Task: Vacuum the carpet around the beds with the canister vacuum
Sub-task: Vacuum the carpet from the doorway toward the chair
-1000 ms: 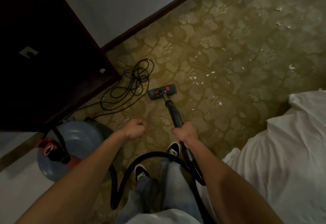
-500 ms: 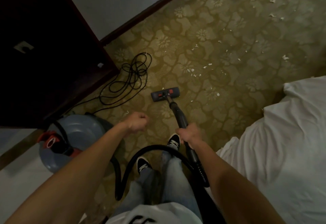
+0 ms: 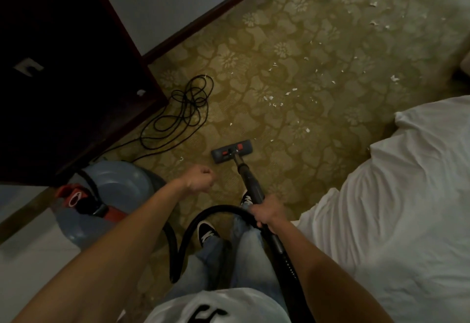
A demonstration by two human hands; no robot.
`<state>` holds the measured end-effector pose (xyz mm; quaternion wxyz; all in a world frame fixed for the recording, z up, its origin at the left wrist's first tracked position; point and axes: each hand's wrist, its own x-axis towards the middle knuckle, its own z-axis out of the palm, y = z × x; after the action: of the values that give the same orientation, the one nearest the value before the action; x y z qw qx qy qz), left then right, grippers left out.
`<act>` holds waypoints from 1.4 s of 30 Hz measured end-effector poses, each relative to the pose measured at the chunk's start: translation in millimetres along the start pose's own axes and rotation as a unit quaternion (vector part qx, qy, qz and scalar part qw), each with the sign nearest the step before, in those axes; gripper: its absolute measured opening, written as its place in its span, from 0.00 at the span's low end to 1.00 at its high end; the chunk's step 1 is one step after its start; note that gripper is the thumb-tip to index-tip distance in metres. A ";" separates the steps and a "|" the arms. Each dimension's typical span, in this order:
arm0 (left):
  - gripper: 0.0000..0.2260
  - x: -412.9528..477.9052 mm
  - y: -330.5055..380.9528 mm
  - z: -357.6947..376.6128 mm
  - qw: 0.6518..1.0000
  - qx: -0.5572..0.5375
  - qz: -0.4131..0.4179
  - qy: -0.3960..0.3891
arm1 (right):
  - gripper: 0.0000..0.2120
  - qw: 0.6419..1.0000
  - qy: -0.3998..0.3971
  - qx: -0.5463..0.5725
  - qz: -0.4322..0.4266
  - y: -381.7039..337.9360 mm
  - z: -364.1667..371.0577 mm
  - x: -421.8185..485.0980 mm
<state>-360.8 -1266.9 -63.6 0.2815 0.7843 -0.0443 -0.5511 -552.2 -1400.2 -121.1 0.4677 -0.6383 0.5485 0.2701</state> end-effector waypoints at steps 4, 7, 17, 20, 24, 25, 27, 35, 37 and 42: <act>0.08 -9.1 -18.5 -3.3 1.000 -0.024 -0.011 0.004 | 0.16 0.999 -0.019 -0.030 -0.021 -4.0 19.7 -8.6; 0.05 -19.8 -29.0 -10.0 1.000 -0.015 -0.017 0.006 | 0.14 0.996 -0.045 -0.064 -0.046 -14.0 34.6 -18.2; 0.04 -37.7 -62.6 -36.1 0.996 -0.054 -0.048 0.044 | 0.14 0.978 -0.100 -0.156 -0.100 -62.8 82.9 -33.0; 0.05 -40.2 -67.0 -42.4 0.995 -0.058 -0.055 0.058 | 0.17 0.973 -0.101 -0.177 -0.110 -76.2 91.0 -27.0; 0.08 -37.2 -65.3 -48.2 0.994 -0.054 -0.062 0.076 | 0.18 0.970 -0.097 -0.188 -0.116 -89.6 89.1 -18.3; 0.08 -33.5 -63.6 -48.0 0.994 -0.052 -0.062 0.077 | 0.18 0.971 -0.092 -0.187 -0.116 -91.3 85.9 -16.4; 0.08 -27.9 -53.8 -45.1 0.994 -0.047 -0.058 0.079 | 0.18 0.973 -0.079 -0.188 -0.112 -93.8 76.5 -13.6; 0.06 2.7 6.2 -23.4 0.996 -0.062 -0.026 0.054 | 0.19 0.982 -0.047 -0.159 -0.089 -97.3 22.3 12.9; 0.06 10.1 20.6 -19.9 0.997 -0.061 -0.024 0.049 | 0.18 0.986 -0.033 -0.143 -0.078 -98.4 6.2 21.3; 0.06 27.5 53.0 -10.7 0.998 -0.051 -0.025 0.034 | 0.16 0.992 0.002 -0.117 -0.050 -103.8 -37.8 44.2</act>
<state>-327.8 -1317.5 -58.2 0.3083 0.7884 0.0133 -0.5322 -448.5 -1457.9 -112.0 0.4015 -0.7159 0.4811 0.3078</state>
